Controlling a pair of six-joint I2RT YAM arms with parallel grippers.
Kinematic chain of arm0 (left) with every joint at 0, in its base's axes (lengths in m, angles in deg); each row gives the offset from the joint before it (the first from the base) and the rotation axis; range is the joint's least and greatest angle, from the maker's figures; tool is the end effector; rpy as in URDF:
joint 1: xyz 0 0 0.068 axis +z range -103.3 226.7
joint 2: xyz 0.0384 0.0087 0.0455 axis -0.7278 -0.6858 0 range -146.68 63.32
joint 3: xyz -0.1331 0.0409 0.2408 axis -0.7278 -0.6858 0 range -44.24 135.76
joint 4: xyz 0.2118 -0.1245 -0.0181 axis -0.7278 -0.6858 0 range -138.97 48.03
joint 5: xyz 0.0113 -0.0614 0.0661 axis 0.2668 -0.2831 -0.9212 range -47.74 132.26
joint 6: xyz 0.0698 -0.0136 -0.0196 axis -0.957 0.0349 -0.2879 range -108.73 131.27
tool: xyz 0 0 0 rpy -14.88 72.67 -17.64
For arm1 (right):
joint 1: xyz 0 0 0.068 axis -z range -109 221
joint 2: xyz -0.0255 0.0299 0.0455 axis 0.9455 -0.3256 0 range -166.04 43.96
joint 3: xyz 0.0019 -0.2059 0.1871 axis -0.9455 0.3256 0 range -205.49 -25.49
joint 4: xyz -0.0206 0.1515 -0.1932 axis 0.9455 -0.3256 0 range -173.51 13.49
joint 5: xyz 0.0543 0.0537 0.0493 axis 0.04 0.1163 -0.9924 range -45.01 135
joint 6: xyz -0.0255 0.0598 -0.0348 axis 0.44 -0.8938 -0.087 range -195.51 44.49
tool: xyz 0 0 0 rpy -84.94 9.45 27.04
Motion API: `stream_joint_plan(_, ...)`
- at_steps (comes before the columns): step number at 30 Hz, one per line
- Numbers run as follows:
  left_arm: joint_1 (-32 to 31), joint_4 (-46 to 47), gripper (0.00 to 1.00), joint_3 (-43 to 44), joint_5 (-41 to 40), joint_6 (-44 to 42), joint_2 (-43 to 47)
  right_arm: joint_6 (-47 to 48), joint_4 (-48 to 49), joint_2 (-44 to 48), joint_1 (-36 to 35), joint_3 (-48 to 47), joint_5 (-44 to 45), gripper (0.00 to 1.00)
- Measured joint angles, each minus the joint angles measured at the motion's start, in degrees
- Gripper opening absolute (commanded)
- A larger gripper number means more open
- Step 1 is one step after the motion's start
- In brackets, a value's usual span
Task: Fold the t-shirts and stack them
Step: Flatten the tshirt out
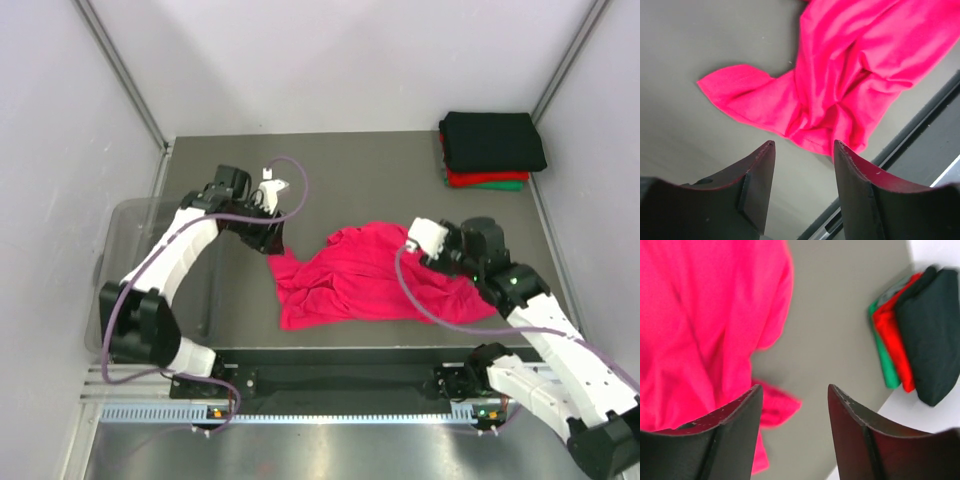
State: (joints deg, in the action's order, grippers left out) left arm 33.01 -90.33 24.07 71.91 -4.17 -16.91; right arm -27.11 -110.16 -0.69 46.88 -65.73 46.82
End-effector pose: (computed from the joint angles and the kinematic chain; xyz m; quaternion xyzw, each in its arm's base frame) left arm 0.2587 -0.0944 0.2797 0.2985 0.8878 -0.2434 0.2517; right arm 0.1539 0.0667 0.2616 -0.5260 0.7290 -0.1061 0.4251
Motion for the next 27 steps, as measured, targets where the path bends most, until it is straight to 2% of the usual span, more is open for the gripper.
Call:
stream_joint_plan(5, -0.11, 0.11, 0.55, 3.63, -1.60, -0.02, -9.09, -6.34, 2.89, -8.35, 0.94, -10.21, -5.60, 0.54)
stream_joint_plan(10, -0.13, 0.09, 0.55, 4.33, -4.15, 0.07, -10.14, -10.64, 6.71, -22.47, 1.01, -17.35, -13.16, 0.54)
stream_joint_plan(17, -0.11, 1.11, 0.56, 1.29, -7.39, 0.48, -5.49, -12.92, 7.54, -47.47, -0.63, -28.26, -21.81, 0.54)
stream_joint_plan(27, 1.22, 1.86, 0.56, -2.23, -8.57, 1.42, 2.34, -13.11, 9.18, -60.15, -8.50, -37.33, -22.88, 0.55)
